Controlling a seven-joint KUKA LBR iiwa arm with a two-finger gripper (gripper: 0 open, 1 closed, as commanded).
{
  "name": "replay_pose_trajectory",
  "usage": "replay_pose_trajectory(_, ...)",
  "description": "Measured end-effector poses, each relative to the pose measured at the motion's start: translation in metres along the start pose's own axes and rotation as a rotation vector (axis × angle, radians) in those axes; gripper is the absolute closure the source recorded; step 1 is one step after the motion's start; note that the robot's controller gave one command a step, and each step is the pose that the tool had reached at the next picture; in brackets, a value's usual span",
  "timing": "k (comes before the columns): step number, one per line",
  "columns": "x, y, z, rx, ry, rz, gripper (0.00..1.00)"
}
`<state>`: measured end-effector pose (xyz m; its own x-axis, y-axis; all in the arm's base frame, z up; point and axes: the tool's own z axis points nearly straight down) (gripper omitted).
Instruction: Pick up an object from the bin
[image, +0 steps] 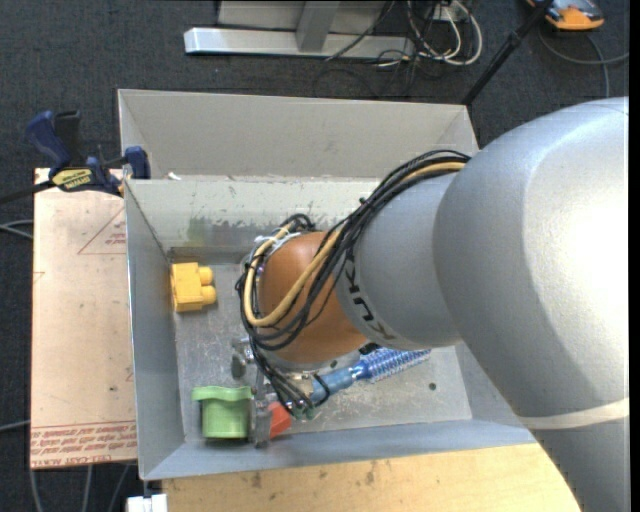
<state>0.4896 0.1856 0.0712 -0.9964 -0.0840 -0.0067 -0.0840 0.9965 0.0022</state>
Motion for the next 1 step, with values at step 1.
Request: replay_pose_trajectory(1,0.0029,0.0446,0.0006,0.0,0.002,0.335,0.0)
